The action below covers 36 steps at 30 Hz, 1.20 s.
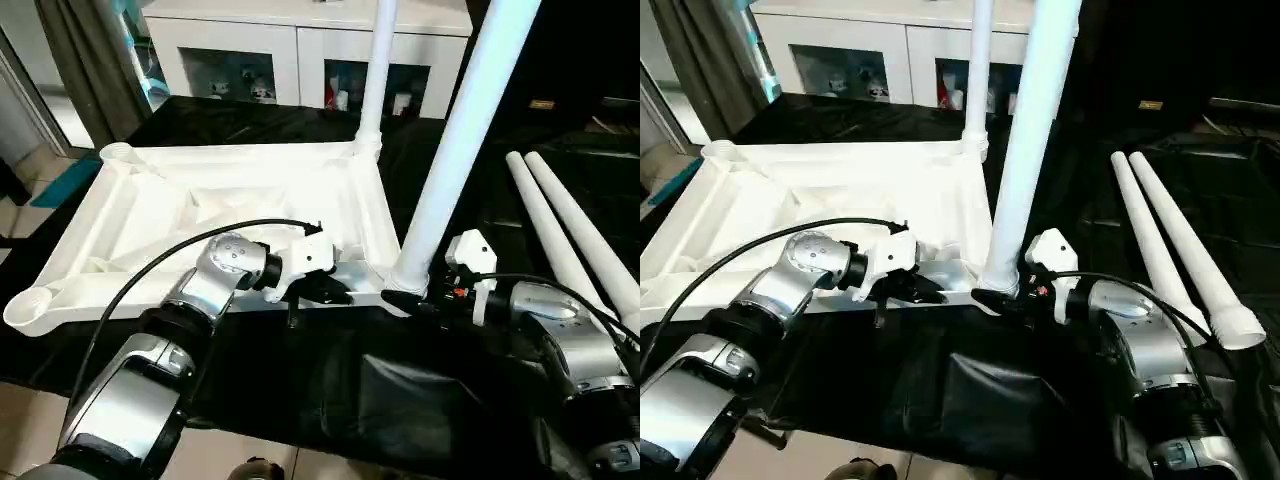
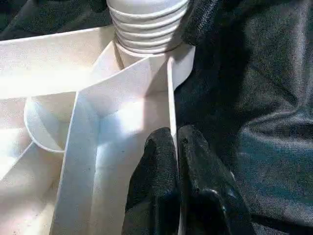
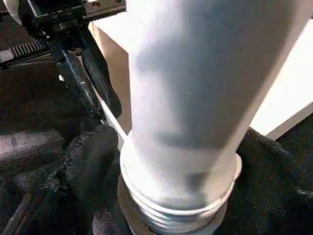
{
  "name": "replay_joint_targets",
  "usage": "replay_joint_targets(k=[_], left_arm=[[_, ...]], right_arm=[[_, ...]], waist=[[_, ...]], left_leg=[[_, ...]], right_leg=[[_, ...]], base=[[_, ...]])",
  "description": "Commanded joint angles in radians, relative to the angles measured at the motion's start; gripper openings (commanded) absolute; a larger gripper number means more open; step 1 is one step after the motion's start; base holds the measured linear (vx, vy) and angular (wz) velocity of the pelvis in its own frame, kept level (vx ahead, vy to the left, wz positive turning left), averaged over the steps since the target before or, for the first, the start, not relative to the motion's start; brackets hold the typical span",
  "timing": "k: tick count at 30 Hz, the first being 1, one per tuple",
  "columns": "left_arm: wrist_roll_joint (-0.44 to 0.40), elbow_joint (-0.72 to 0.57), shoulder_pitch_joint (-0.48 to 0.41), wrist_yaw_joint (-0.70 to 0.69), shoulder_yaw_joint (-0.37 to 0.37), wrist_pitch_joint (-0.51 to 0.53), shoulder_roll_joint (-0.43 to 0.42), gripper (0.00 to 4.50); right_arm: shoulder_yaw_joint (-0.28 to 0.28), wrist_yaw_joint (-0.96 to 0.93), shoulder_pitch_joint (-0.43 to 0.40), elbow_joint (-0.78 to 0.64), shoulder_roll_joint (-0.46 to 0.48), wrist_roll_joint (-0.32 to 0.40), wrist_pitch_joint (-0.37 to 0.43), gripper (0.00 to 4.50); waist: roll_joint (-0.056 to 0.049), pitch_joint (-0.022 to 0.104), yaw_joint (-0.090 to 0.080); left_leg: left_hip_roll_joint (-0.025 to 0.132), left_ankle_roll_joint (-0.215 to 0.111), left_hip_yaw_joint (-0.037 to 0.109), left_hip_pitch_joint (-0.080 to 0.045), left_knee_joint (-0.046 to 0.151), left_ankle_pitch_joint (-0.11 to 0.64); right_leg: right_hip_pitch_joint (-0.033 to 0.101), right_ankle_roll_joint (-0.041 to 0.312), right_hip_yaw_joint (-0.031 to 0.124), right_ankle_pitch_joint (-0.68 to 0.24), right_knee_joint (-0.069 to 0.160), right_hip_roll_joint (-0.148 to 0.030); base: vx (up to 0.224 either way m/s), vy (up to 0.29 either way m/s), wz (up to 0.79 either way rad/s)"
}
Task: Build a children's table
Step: Rotate leg to tighten
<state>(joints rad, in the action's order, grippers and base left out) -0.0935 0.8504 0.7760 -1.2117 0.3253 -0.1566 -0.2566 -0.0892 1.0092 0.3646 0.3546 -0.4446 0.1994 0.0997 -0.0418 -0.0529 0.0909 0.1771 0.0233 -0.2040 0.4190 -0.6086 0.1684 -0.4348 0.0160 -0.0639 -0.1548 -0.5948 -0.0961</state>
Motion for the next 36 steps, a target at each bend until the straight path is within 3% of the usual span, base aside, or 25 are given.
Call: replay_joint_targets(k=[1,10,23,30,33,36], left_arm=[[0.007,-0.007,0.014,0.013,-0.016,-0.035,-0.005,0.00],[-0.001,0.020,0.019,-0.003,-0.007,-0.029,-0.012,0.00],[-0.005,0.025,0.018,-0.017,-0.005,-0.030,-0.016,0.00],[-0.020,0.037,0.019,0.014,-0.002,-0.026,-0.011,0.00],[-0.033,0.051,0.026,0.073,-0.006,-0.011,0.002,0.00],[-0.044,0.081,0.053,0.163,-0.018,0.033,0.034,0.00]], right_arm=[[-0.012,-0.004,0.000,-0.022,0.001,-0.008,-0.002,3.90],[-0.008,-0.006,-0.004,-0.028,0.001,-0.004,0.003,3.90],[-0.006,0.004,-0.005,-0.020,0.011,0.013,0.019,2.86],[-0.002,-0.026,-0.021,-0.008,0.027,0.011,0.030,2.76],[0.013,-0.102,-0.025,0.029,0.056,-0.006,0.041,2.75],[0.039,-0.249,-0.013,0.111,0.114,-0.034,0.050,2.75]], waist=[[0.015,0.081,0.000],[0.012,0.084,-0.001],[0.011,0.086,0.001],[0.008,0.085,0.000],[0.010,0.080,-0.004],[0.009,0.059,-0.017]], left_leg=[[0.055,-0.104,0.024,-0.036,0.069,0.196],[0.054,-0.115,0.024,-0.035,0.064,0.175],[0.054,-0.119,0.024,-0.036,0.061,0.166],[0.054,-0.116,0.024,-0.035,0.061,0.173],[0.053,-0.095,0.025,-0.038,0.066,0.221],[0.049,-0.030,0.028,-0.055,0.078,0.376]], right_leg=[[0.063,0.226,0.033,-0.173,0.059,-0.056],[0.065,0.244,0.032,-0.119,0.053,-0.055],[0.066,0.254,0.031,-0.100,0.048,-0.054],[0.065,0.251,0.031,-0.108,0.050,-0.054],[0.063,0.239,0.031,-0.181,0.059,-0.054],[0.052,0.188,0.029,-0.426,0.088,-0.057]], base=[[0.000,0.000,0.00],[0.000,0.000,0.00],[0.000,0.000,0.00],[0.000,0.000,0.00],[0.000,0.000,0.00],[0.000,0.000,0.00]])
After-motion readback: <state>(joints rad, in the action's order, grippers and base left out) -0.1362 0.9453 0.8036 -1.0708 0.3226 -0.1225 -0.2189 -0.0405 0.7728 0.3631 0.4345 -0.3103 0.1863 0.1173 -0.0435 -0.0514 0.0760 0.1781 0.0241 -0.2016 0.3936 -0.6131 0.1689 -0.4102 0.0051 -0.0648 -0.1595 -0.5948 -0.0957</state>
